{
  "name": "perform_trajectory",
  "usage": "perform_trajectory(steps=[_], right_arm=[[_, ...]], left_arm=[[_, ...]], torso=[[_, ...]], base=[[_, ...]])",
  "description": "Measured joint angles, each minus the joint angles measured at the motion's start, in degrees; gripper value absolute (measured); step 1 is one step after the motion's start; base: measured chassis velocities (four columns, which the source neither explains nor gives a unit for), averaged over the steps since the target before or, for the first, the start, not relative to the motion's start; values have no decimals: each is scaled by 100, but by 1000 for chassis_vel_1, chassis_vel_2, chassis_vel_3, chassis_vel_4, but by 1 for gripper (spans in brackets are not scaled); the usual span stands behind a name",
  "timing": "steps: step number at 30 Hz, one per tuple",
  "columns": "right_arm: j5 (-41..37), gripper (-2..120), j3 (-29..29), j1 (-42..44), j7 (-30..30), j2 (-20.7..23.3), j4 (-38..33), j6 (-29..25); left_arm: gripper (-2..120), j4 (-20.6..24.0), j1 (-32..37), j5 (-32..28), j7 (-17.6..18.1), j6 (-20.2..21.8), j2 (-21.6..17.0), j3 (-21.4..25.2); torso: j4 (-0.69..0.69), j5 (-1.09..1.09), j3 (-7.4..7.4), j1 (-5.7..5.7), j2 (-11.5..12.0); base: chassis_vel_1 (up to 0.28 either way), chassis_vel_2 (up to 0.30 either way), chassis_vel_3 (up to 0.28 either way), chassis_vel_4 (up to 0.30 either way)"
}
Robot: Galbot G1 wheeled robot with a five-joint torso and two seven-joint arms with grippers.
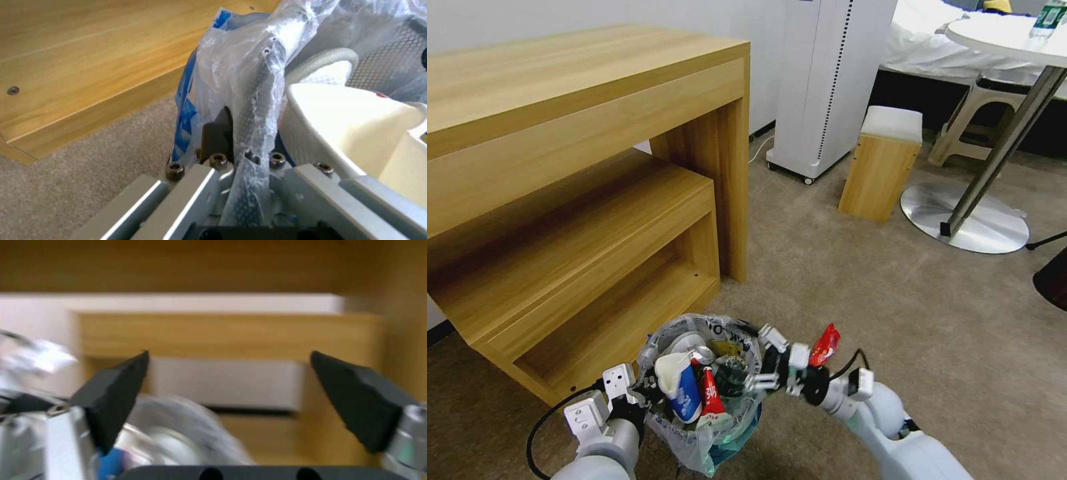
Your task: Pick up the trash bin and place the garbage on the floor into it.
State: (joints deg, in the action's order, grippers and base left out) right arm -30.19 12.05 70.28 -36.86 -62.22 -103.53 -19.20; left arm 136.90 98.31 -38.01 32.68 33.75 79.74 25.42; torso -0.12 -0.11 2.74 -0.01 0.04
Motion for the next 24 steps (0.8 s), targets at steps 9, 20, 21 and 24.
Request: perform_trajectory(steps=[9, 20, 21, 24], right_arm=[[490, 100, 667, 202, 1168, 667, 204, 1404], [-1911, 100, 430, -34, 5228, -45, 743, 4408], [-2173, 100, 453, -108, 5444, -223, 854, 4557], [-2456, 100, 501, -216, 5724, -485, 1013, 4777]], left_arm=[[0, 34, 18, -15, -4, -10, -23, 13], [0, 65, 80, -12, -16, -51, -34, 9], [0, 65, 87, -10, -18, -56, -40, 11], [0, 65, 89, -2, -18, -62, -41, 10]], torso=[[0, 0, 0, 0, 0], [0, -1, 0, 0, 0], [0, -1, 0, 0, 0], [0, -1, 0, 0, 0]], base=[[0, 0, 0, 0], [0, 0, 0, 0], [0, 0, 0, 0], [0, 0, 0, 0]])
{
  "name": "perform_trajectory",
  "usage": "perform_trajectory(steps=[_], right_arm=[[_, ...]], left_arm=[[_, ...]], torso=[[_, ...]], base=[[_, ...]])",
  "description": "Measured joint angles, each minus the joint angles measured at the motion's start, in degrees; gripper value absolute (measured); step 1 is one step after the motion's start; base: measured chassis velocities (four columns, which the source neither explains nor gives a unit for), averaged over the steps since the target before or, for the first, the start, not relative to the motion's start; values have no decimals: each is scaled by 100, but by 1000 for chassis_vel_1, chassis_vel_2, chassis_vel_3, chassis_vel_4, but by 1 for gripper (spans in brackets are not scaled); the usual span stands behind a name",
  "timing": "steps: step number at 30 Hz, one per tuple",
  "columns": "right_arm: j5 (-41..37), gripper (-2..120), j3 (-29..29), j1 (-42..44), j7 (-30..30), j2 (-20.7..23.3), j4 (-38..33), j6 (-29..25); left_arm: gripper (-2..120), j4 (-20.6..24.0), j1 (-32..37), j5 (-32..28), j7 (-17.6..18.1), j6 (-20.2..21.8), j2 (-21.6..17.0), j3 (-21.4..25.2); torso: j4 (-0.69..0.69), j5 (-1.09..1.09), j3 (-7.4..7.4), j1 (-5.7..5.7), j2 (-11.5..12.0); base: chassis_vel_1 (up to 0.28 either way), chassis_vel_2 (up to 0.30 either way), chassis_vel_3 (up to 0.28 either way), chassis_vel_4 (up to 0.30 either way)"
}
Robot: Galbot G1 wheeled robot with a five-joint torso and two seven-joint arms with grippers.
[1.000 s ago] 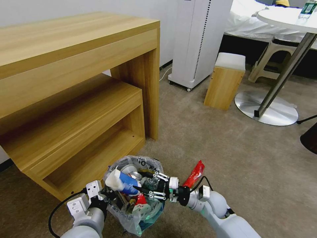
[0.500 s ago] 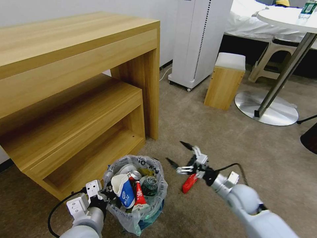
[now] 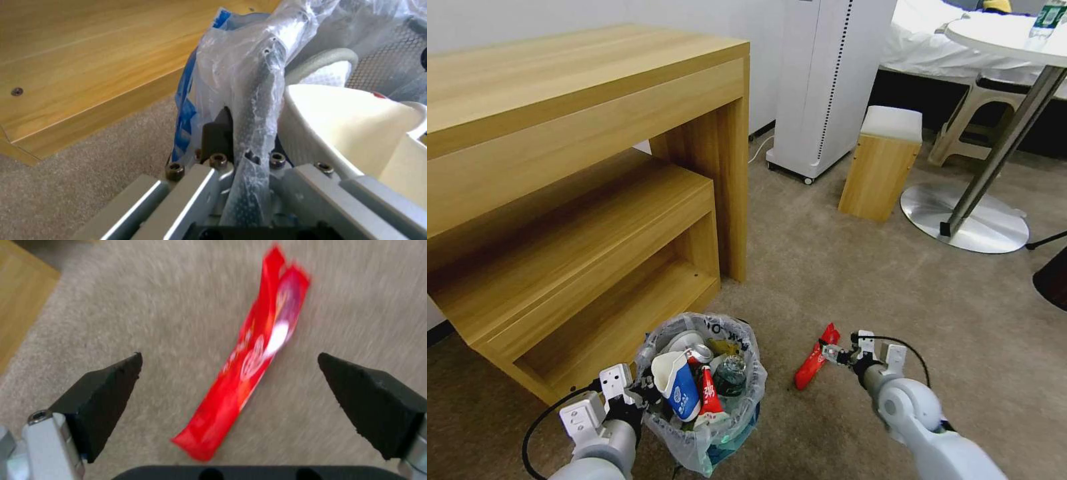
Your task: Pick up the trash bin and place the garbage on the floor into it.
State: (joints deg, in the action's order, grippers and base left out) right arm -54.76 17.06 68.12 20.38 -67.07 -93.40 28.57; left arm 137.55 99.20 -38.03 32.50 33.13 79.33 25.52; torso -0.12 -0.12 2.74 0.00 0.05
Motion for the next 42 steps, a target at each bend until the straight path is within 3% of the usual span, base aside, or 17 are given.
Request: perform_trajectory(steps=[8, 20, 23, 34, 40, 42], right_arm=[[-274, 100, 86, -244, 454, -625, 528, 319], [-34, 99, 202, -617, 409, -798, 1191, 357], [31, 92, 204, -680, 338, -786, 1280, 374], [830, 49, 142, -1127, -300, -900, 2210, 364], [933, 42, 136, -1164, -357, -903, 2269, 333], [978, 30, 134, -1167, -382, -900, 2269, 309]], left_arm=[[0, 0, 8, 54, -3, -12, 34, -47], [0, 28, 86, 77, -22, -68, 34, -25], [0, 28, 84, 78, -23, -72, 37, -25], [0, 30, 44, 41, -26, -72, -4, 10], [0, 24, 11, 13, -26, -68, -21, 19], [0, -1, -19, 5, -26, -65, -22, 19]], torso=[[0, 0, 0, 0, 0], [0, 0, 0, 0, 0], [0, 1, 0, 0, 0], [0, 1, 0, 0, 0], [0, 1, 0, 0, 0], [0, 1, 0, 0, 0]], base=[[0, 0, 0, 0], [0, 0, 0, 0], [0, 0, 0, 0], [0, 0, 0, 0], [0, 0, 0, 0], [0, 0, 0, 0]])
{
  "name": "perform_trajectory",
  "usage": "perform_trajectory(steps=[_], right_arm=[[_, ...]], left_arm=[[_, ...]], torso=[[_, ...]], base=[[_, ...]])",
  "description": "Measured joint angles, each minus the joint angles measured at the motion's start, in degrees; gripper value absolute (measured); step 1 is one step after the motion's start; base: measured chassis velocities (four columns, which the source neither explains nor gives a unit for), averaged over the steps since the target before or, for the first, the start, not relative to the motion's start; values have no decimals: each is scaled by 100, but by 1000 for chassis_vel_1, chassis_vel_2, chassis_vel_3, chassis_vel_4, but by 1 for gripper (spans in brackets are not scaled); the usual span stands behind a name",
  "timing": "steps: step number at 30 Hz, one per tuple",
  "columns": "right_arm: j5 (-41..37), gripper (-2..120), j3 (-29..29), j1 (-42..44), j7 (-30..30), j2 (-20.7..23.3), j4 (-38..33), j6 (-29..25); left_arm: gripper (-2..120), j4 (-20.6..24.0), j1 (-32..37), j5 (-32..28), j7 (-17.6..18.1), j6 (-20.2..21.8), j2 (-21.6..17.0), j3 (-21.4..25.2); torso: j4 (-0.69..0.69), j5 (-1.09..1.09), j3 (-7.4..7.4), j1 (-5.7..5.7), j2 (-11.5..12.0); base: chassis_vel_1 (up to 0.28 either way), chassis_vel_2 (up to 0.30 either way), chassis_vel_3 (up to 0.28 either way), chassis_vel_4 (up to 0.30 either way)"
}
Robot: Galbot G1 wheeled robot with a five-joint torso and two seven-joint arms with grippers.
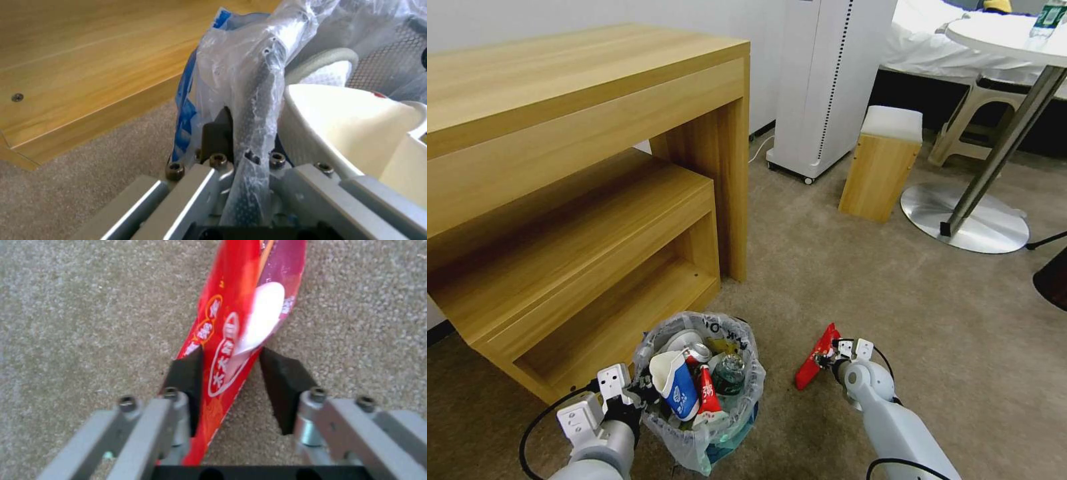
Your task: Pick up the trash bin and place the garbage on the floor into it.
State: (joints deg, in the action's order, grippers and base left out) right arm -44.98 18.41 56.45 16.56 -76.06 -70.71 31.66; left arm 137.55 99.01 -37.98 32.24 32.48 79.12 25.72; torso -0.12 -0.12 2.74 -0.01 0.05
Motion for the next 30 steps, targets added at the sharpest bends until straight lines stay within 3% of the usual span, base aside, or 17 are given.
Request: perform_trajectory(steps=[2, 8, 14, 18, 20, 22, 25, 26, 29, 30], right_arm=[[19, 27, 0, 0, -9, 1, -1, -9], [91, 1, 4, -19, -74, 16, 18, -83], [130, 0, -24, 86, -130, 85, -293, -215], [191, 0, -124, 349, -438, 252, -925, -711], [305, 0, -172, 580, -970, 420, -1557, -1297], [313, 0, -180, 644, -1189, 480, -1795, -1489], [-132, 0, -244, 825, -2483, 727, -2731, -2445], [-132, 0, -244, 825, -2483, 727, -2731, -2445], [-661, 0, -379, 900, -3942, 847, -3331, -3173], [-661, 0, -379, 900, -3942, 847, -3331, -3173]], left_arm=[[0, -11, -10, -1, 0, 1, 1, -4], [0, -61, -67, -19, 2, 4, 5, -13], [0, -94, -99, -36, 3, 6, 3, -12], [0, -130, -119, -43, 5, 7, 14, -14], [0, -171, -125, -43, 6, 7, 26, -24], [0, -185, -126, -42, 6, 7, 34, -32], [0, -228, -132, -2, 6, 7, 86, -95], [0, -228, -132, -2, 6, 7, 86, -95], [0, -232, -132, 33, 6, 7, 130, -149], [0, -232, -132, 33, 6, 7, 130, -149]], torso=[[0, 0, 0, 0, 0], [0, 0, 0, 0, 0], [0, 0, 0, 0, 0], [0, 0, 0, 1, 0], [0, 1, 0, 0, 0], [-1, 0, -1, 0, 0], [0, -1, -1, 0, 0], [0, -1, -1, 0, 0], [0, 0, -1, 0, 0], [0, 0, -1, 0, 0]], base=[[0, 0, 0, 0], [0, 0, 0, 0], [0, 0, 0, 0], [0, 0, 0, 0], [0, 0, 0, 0], [0, 0, 0, 0], [0, 0, 0, 0], [0, 0, 0, 0], [0, 0, 0, 0], [0, 0, 0, 0]])
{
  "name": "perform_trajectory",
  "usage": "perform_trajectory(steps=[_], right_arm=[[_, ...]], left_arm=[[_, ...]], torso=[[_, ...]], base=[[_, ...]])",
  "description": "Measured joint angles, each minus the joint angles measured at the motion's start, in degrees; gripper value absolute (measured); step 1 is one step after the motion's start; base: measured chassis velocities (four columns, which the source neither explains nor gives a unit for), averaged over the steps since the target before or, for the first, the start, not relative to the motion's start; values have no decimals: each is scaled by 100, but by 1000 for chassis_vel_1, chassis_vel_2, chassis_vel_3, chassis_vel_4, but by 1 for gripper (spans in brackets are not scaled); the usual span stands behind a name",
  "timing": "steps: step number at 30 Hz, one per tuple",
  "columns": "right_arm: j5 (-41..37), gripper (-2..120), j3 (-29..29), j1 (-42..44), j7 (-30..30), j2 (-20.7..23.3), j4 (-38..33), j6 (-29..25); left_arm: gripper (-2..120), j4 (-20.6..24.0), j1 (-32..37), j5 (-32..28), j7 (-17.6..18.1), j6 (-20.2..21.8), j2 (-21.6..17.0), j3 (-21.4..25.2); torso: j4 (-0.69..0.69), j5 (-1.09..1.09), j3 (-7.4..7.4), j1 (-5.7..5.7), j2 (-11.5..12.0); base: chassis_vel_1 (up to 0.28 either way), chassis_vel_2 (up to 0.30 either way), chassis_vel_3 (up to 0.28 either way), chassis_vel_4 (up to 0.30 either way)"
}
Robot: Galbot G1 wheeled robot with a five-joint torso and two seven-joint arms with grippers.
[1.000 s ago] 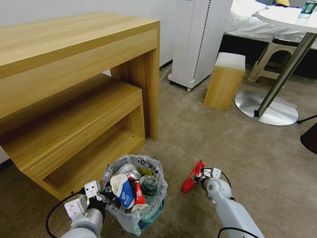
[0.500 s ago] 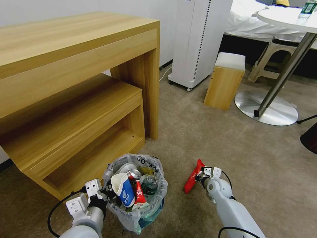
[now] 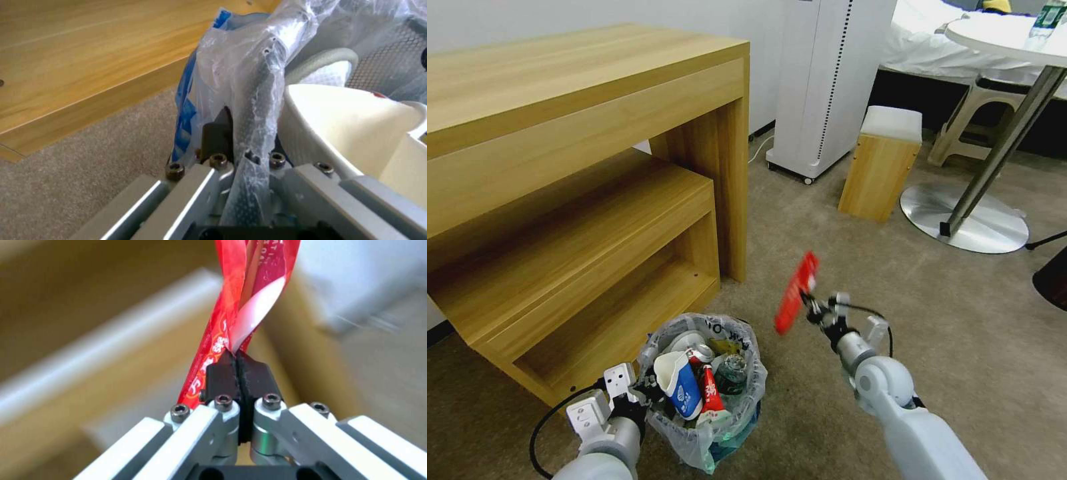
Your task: Pick up the trash bin and place the garbage on the floor into it.
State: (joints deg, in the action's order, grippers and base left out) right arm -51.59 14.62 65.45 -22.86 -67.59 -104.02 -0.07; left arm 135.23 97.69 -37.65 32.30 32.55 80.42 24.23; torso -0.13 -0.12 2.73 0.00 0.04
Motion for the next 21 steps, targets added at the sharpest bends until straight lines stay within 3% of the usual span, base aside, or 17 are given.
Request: perform_trajectory(steps=[3, 10, 21], right_arm=[[-116, 0, -298, -6, -1001, -14, -200, -281], [247, 0, -828, -5, -1904, -115, 78, -553], [1079, 0, -1165, 151, -1881, -35, 488, -530]], left_arm=[[0, 14, 8, 8, 0, 0, 8, -3], [0, 85, 63, 8, 0, 0, 8, 16], [0, 168, 129, 20, -1, -3, 11, 10]], torso=[[1, 0, 0, 0, 0], [1, 0, 0, 0, 0], [1, 0, 0, 0, 0]], base=[[0, 0, 0, 0], [0, 0, 0, 0], [0, 0, 0, 0]])
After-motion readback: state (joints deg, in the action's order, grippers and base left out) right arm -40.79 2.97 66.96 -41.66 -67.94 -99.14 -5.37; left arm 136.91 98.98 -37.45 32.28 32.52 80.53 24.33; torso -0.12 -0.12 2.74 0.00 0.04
